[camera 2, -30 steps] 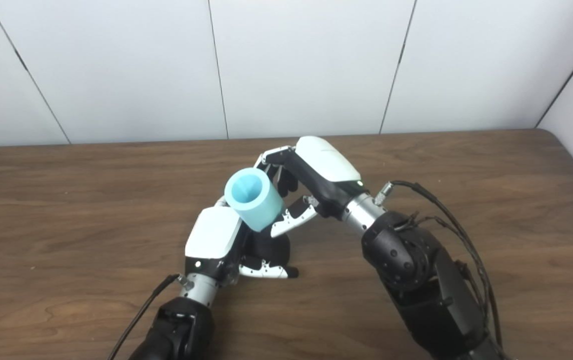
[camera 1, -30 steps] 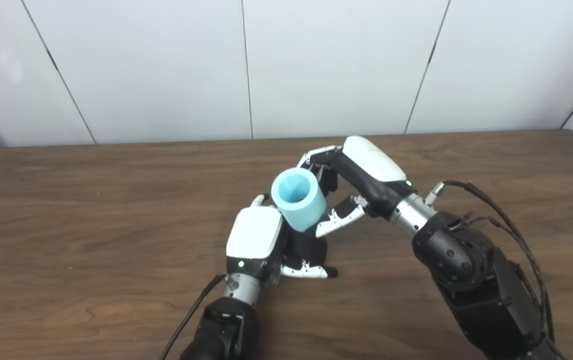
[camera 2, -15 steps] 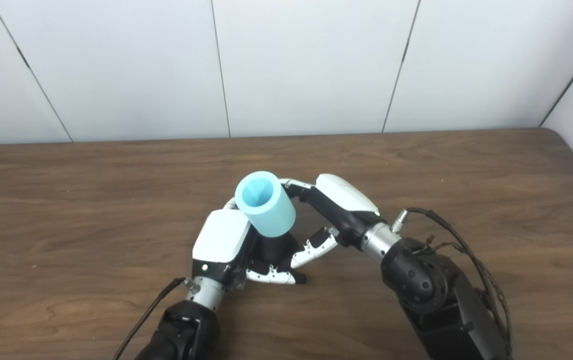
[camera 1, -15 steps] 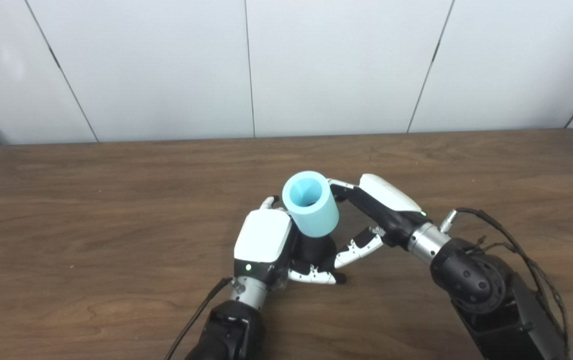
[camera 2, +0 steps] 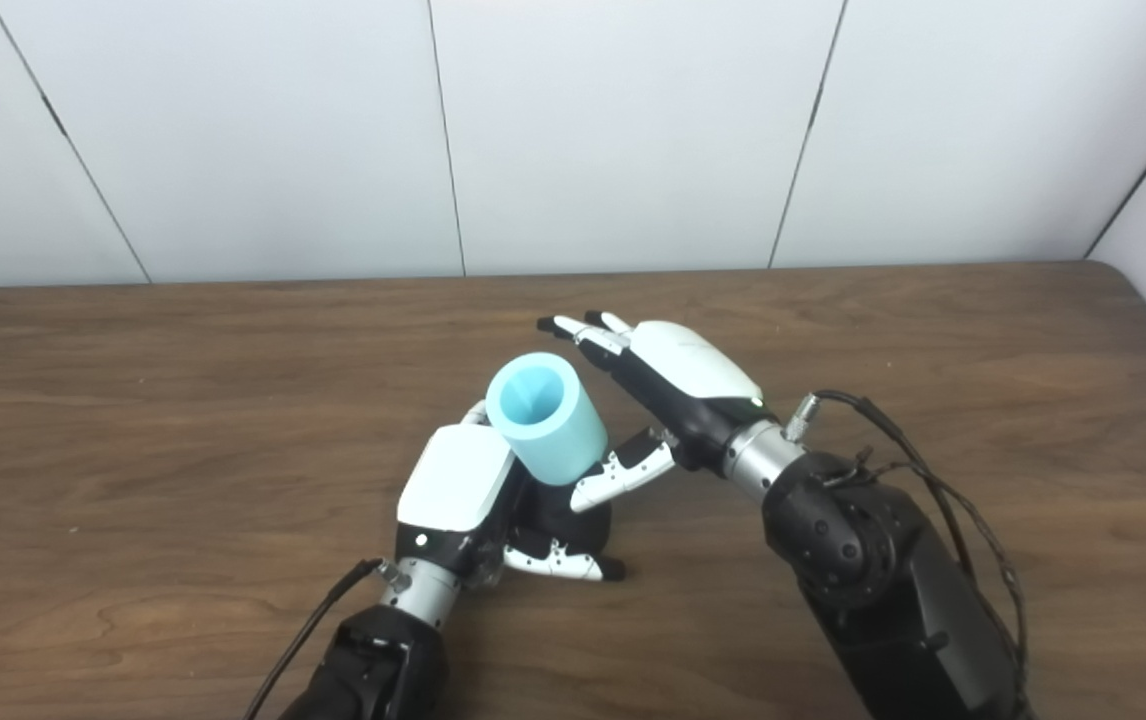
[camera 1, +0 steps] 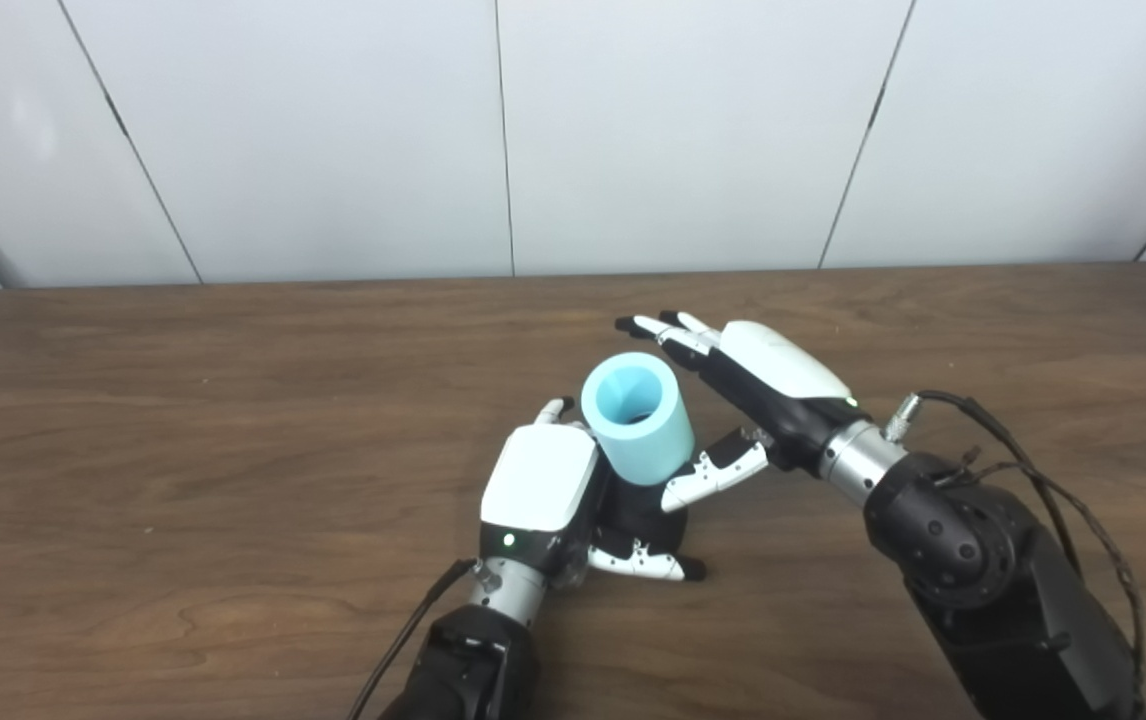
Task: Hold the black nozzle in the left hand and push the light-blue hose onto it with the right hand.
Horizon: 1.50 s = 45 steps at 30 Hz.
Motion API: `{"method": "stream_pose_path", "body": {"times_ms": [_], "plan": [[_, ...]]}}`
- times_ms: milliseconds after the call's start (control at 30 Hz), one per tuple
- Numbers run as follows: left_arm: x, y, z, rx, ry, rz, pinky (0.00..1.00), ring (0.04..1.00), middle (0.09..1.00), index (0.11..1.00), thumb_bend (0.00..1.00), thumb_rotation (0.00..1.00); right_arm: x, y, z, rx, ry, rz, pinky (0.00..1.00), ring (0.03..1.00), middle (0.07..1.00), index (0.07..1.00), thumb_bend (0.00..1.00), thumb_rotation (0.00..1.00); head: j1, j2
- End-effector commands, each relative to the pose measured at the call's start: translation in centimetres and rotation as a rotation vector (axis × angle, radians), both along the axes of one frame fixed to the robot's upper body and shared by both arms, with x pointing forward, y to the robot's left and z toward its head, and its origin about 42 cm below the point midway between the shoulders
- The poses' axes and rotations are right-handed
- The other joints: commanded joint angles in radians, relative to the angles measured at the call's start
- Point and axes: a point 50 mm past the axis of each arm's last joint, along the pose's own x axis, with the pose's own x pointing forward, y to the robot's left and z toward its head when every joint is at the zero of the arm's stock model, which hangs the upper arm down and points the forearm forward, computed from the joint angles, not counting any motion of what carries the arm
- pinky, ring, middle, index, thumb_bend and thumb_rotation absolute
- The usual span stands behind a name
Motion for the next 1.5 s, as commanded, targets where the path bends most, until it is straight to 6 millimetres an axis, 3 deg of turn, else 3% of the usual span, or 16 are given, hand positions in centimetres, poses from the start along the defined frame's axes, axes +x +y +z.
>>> {"method": "stream_pose_path", "body": {"times_ms": [0,267,633,700,800,900,1100,1300,1467], "plan": [[-1.0,0.1,-1.9,0.062,0.096,-0.027,0.91,0.627,0.510,0.475,0.52,0.00,0.0,-0.8,1.9,0.006,-0.083,-0.009,0.93,1.000,0.959,0.956,1.00,0.44,0.001,0.001],[-0.9,0.1,-1.9,0.067,0.097,-0.025,0.91,0.624,0.516,0.472,0.52,0.00,-0.5,-2.4,4.1,0.023,-0.008,0.019,0.97,1.000,0.998,0.996,1.00,0.48,-0.002,0.002],[-0.9,0.1,-1.8,0.062,0.104,-0.026,0.92,0.631,0.519,0.468,0.52,0.00,-2.6,-4.6,8.0,-0.050,0.042,0.100,0.87,1.000,1.000,0.976,1.00,0.56,-0.004,0.006],[-0.9,0.1,-1.9,0.058,0.103,-0.026,0.92,0.630,0.518,0.469,0.52,0.00,-3.0,-4.9,8.7,-0.059,0.044,0.119,0.79,1.000,1.000,0.956,1.00,0.56,-0.002,0.006],[-0.8,0.2,-1.9,0.058,0.098,-0.024,0.91,0.623,0.511,0.473,0.52,0.00,-3.9,-4.9,9.4,-0.051,0.004,0.126,0.89,0.997,0.986,0.943,1.00,0.58,-0.003,0.006],[-0.8,0.2,-1.9,0.056,0.098,-0.024,0.91,0.623,0.514,0.471,0.52,0.00,-4.9,-4.3,9.2,-0.027,-0.085,0.118,0.90,0.971,0.950,0.922,1.00,0.67,-0.003,0.006],[-0.8,0.2,-2.0,0.054,0.104,-0.021,0.91,0.628,0.518,0.469,0.52,0.00,-6.4,-2.8,8.0,-0.069,-0.312,0.154,0.93,0.977,0.953,0.921,0.81,0.93,0.000,0.007],[-0.8,0.2,-2.0,0.061,0.099,-0.020,0.90,0.625,0.519,0.468,0.52,0.00,-7.0,-1.4,7.4,-0.077,-0.469,0.162,0.95,0.968,0.957,0.929,0.68,0.97,0.002,0.008],[-0.8,0.2,-1.9,0.069,0.100,-0.022,0.91,0.626,0.517,0.469,0.52,0.00,-7.6,-0.6,7.3,-0.105,-0.504,0.197,0.97,0.979,0.973,0.936,0.64,1.00,0.002,0.010]]}}
